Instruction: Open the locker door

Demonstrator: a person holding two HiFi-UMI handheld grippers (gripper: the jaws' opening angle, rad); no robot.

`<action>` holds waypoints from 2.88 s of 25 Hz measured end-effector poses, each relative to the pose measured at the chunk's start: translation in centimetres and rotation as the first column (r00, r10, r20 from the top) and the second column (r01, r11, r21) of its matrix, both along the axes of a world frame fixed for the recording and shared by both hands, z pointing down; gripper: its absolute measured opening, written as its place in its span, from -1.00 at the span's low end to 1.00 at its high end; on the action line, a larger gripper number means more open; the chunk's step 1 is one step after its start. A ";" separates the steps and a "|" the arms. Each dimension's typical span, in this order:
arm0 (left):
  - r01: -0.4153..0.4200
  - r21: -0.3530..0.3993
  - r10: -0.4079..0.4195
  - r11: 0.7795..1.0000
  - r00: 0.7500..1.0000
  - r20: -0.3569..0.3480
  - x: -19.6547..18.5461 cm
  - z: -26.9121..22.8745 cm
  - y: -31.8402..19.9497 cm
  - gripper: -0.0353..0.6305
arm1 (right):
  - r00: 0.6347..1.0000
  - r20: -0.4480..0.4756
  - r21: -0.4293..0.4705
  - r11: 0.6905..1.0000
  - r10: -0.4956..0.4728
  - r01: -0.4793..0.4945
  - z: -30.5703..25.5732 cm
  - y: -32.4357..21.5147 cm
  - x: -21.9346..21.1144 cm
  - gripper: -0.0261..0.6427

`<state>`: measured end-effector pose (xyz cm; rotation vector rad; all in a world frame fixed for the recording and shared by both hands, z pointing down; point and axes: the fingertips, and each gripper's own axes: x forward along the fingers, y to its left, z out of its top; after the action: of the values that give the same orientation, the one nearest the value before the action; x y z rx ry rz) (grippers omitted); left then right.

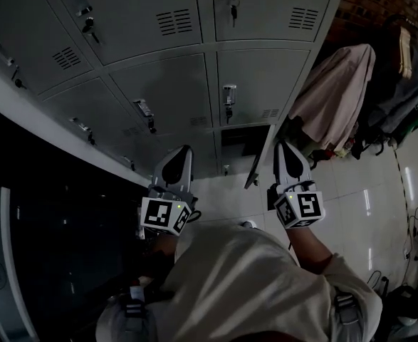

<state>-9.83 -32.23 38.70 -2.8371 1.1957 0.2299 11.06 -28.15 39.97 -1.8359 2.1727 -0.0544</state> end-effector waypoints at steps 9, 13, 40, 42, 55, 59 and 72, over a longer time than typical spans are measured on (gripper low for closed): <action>0.022 -0.051 -0.022 0.998 1.000 0.002 -2.8 3.7 1.1 -0.89 | 1.000 0.019 -0.038 0.999 -0.014 0.015 1.8 1.2 -1.7 -0.92; 0.001 -0.090 -0.001 0.996 1.000 -0.002 -3.6 6.4 1.8 -0.89 | 0.999 0.031 -0.043 0.999 -0.011 0.012 3.1 2.1 -2.5 -0.92; 0.030 -0.081 -0.030 0.996 1.000 0.002 0.5 5.6 20.1 -0.89 | 0.997 -0.080 0.018 1.000 -0.021 0.023 0.5 21.4 1.2 -0.92; 0.023 -0.066 -0.023 0.998 1.000 0.007 1.3 4.9 23.2 -0.89 | 0.997 -0.078 0.041 0.999 -0.028 0.031 0.2 24.5 1.5 -0.92; 0.015 -0.043 -0.014 0.999 1.000 0.017 4.0 5.9 38.7 -0.89 | 0.993 -0.075 0.066 0.993 -0.094 0.099 1.1 37.7 1.7 -0.92; -0.010 -0.052 0.011 0.999 1.000 0.015 4.4 5.2 41.1 -0.89 | 0.992 -0.087 0.081 0.992 -0.087 0.094 -0.6 40.1 1.3 -0.92; -0.004 -0.035 0.005 0.999 0.999 0.033 1.7 0.6 42.1 -0.89 | 0.988 -0.111 0.099 0.988 -0.108 0.119 -5.6 41.7 -2.4 -0.92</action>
<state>-8.11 9.83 39.32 -2.8623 1.1990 0.1636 8.71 13.58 34.35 -1.6918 2.3030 0.1340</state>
